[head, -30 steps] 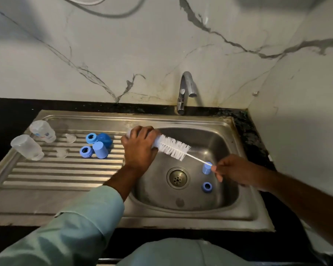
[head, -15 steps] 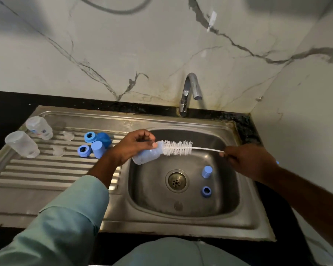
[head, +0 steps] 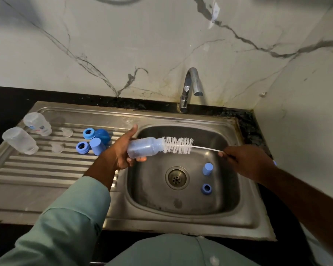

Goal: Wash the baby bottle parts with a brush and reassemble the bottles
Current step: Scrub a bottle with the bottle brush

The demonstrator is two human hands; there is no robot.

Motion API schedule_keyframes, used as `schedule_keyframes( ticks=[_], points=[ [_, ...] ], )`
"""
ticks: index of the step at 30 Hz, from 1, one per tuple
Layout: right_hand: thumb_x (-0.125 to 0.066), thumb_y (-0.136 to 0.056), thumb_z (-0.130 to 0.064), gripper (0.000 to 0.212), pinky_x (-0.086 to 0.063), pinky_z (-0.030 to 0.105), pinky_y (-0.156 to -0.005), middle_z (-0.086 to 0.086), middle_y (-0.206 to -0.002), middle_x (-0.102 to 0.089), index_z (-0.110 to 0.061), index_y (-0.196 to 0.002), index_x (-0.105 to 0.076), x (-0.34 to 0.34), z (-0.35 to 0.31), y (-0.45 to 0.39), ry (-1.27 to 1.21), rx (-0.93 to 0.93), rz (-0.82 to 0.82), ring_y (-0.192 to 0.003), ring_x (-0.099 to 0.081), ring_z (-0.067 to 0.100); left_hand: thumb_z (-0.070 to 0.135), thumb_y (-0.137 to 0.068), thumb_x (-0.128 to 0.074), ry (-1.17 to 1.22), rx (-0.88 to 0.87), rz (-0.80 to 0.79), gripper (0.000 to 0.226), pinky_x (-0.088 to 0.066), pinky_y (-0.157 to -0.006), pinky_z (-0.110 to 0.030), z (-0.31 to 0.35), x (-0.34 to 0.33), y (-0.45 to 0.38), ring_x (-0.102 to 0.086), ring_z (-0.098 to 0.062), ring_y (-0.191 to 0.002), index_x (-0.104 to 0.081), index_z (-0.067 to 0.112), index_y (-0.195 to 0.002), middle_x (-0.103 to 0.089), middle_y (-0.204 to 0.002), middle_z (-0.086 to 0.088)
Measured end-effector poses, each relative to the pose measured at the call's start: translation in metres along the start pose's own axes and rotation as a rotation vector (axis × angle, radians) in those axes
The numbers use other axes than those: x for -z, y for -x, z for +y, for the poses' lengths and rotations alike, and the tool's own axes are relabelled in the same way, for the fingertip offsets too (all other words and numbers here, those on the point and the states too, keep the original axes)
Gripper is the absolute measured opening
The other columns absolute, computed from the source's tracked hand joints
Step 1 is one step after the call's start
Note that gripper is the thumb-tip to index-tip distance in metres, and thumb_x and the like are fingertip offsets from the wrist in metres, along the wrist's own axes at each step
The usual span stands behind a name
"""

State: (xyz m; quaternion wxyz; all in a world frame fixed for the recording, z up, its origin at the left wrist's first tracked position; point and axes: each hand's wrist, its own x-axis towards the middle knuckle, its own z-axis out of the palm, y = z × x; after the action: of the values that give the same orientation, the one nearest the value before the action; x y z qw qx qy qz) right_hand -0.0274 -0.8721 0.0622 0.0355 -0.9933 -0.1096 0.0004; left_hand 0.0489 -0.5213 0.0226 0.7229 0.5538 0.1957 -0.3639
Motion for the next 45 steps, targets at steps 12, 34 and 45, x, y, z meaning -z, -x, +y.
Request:
schedule_keyframes(
  ticks=[12, 34, 45],
  points=[
    [-0.052, -0.096, -0.032, 0.047, -0.036, 0.016, -0.057, -0.015, -0.05, -0.054, -0.029, -0.05, -0.043, -0.028, -0.017, -0.004, -0.383, 0.029, -0.177, -0.055, -0.054, 0.002, 0.049, -0.092, -0.056, 0.338, -0.298, 0.413, 0.045, -0.053, -0.068, -0.03, -0.015, -0.013, -0.025, -0.065, -0.02, -0.086, -0.059, 0.013, -0.12, -0.067, -0.11, -0.008],
    [-0.069, -0.073, -0.034, 0.016, -0.026, 0.017, -0.031, -0.003, -0.039, -0.049, -0.021, -0.067, -0.063, -0.059, -0.018, 0.027, 0.295, 0.173, 0.153, -0.027, -0.046, 0.009, 0.031, -0.07, -0.08, 0.702, -0.404, -0.059, 0.031, -0.054, -0.092, -0.052, -0.024, -0.006, -0.026, -0.064, -0.029, -0.104, -0.074, 0.016, -0.097, -0.067, -0.109, -0.014],
    [-0.042, -0.082, -0.029, 0.032, -0.037, 0.024, -0.037, 0.004, -0.056, -0.058, -0.011, -0.088, -0.067, -0.024, 0.003, 0.009, 0.306, 0.421, 0.364, -0.041, -0.055, 0.025, 0.056, -0.072, -0.077, 0.098, -0.166, 0.334, 0.072, -0.059, -0.082, -0.042, -0.018, -0.01, -0.045, -0.071, -0.032, -0.093, -0.059, 0.005, -0.12, -0.071, -0.107, -0.019]
  ],
)
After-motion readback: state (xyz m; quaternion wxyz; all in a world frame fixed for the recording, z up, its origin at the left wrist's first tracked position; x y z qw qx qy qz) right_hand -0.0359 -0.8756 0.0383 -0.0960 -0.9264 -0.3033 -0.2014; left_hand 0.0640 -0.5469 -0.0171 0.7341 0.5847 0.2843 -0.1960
